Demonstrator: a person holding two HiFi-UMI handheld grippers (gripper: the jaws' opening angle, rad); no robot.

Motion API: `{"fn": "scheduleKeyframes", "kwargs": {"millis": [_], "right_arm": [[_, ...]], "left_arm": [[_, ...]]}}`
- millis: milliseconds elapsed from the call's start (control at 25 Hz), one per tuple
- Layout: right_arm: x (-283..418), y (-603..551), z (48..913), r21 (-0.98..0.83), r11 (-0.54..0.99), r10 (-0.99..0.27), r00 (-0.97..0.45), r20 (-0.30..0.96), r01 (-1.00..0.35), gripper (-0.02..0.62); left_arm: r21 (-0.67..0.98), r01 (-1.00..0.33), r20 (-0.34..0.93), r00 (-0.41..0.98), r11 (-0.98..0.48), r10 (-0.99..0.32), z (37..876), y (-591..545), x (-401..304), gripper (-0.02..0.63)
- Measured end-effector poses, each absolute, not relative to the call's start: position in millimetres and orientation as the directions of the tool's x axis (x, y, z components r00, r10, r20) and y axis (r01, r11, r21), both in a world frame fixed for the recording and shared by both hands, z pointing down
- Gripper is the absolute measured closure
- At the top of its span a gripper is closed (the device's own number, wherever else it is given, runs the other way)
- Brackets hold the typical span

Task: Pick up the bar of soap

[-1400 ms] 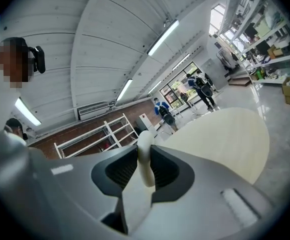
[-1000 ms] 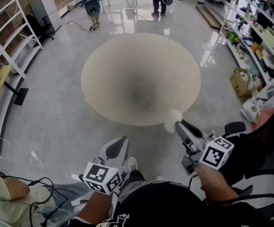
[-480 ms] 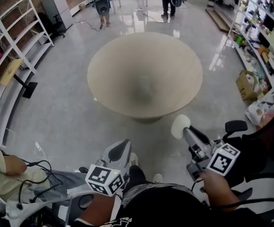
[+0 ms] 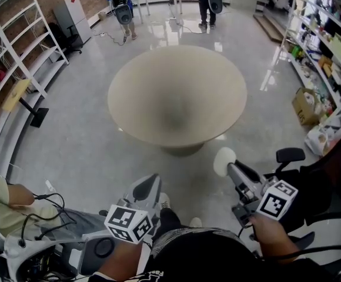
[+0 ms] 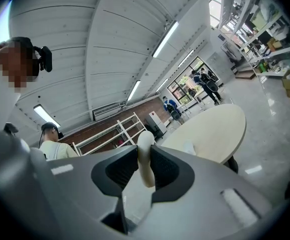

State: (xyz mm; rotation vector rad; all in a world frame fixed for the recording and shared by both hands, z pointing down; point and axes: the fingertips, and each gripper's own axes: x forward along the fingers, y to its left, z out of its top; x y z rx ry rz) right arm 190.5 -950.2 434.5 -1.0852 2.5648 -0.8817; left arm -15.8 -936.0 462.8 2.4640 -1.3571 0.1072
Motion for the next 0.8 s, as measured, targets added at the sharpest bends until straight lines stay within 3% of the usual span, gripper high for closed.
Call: {"fn": "scheduleKeyframes", "kwargs": {"millis": [800], "right_arm": [[190.8, -941.1, 433.3, -0.603, 0.558, -0.715, -0.699, -0.002, -0.569, 0.507]], "left_arm": [[0.213, -0.829, 0.224, 0.557, -0.518, -0.800, 455.4, -921.9, -7.0, 0.598]]}}
